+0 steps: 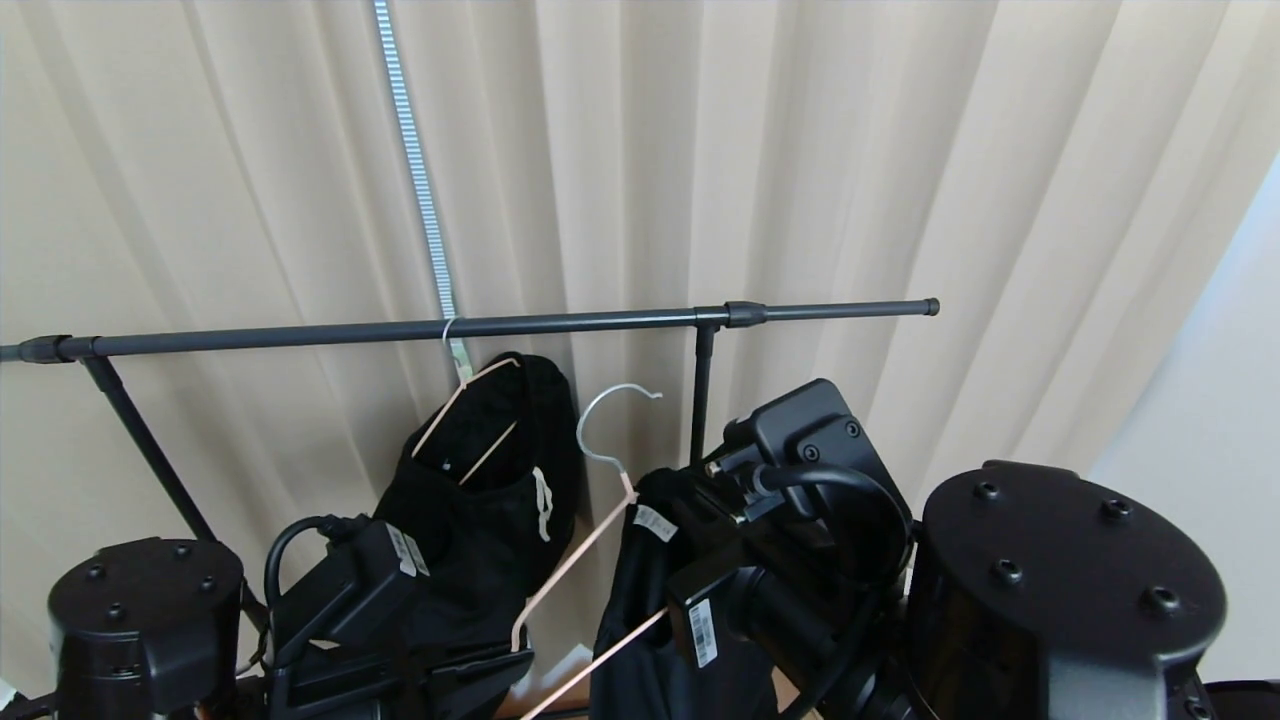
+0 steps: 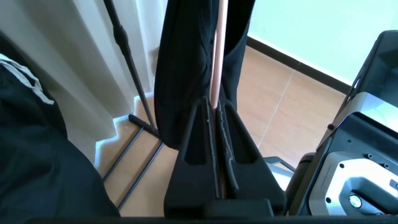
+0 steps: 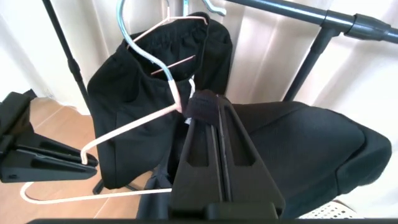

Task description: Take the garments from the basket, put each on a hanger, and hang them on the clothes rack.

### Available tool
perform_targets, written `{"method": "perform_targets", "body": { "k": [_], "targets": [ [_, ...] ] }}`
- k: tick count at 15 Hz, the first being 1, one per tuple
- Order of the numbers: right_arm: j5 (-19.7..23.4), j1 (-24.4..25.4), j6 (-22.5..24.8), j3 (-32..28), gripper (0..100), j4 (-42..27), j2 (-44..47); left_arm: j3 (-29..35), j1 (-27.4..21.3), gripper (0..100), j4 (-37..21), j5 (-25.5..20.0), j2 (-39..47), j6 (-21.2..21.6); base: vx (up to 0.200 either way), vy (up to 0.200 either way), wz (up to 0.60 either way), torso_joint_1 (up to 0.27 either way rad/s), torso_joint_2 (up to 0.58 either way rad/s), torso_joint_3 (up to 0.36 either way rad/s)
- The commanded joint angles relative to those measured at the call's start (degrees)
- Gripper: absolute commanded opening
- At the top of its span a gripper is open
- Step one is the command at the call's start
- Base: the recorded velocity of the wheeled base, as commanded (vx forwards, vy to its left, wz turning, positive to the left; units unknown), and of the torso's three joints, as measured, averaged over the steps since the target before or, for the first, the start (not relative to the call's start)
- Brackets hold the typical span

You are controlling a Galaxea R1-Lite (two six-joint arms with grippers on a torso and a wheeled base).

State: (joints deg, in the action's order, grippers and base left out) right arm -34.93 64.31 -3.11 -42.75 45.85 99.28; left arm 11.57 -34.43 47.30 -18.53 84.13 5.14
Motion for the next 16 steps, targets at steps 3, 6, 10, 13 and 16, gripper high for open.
{"method": "perform_targets", "body": {
  "k": [3,6,10,13,16],
  "targets": [
    [-0.05,-3.13,0.38,0.21,100,-0.23,-1.19,-1.11,-0.11,0,1.3,-0.02,-0.46,0.04,0.0,0.0,0.0,0.0,0.0,0.0],
    [-0.05,-4.1,0.56,0.21,100,-0.32,-2.07,-1.29,-0.2,0,1.57,-0.02,-0.54,0.04,0.0,0.0,0.0,0.0,0.0,0.0],
    [-0.05,-5.77,2.58,0.83,100,0.03,-2.51,-1.29,-0.2,0,1.57,-0.02,-0.54,0.04,0.0,0.0,0.0,0.0,0.0,0.0],
    [-0.05,-5.77,3.55,2.06,100,0.29,-2.51,-1.2,-0.03,0,1.57,-0.02,-0.54,0.04,0.0,0.0,0.0,0.0,0.0,0.0],
    [4.25,-5.51,3.72,3.11,100,0.21,-3.74,-1.11,0.06,0,1.57,-0.02,-0.54,-0.05,0.0,0.0,0.0,0.0,0.0,0.0]
  ]
}}
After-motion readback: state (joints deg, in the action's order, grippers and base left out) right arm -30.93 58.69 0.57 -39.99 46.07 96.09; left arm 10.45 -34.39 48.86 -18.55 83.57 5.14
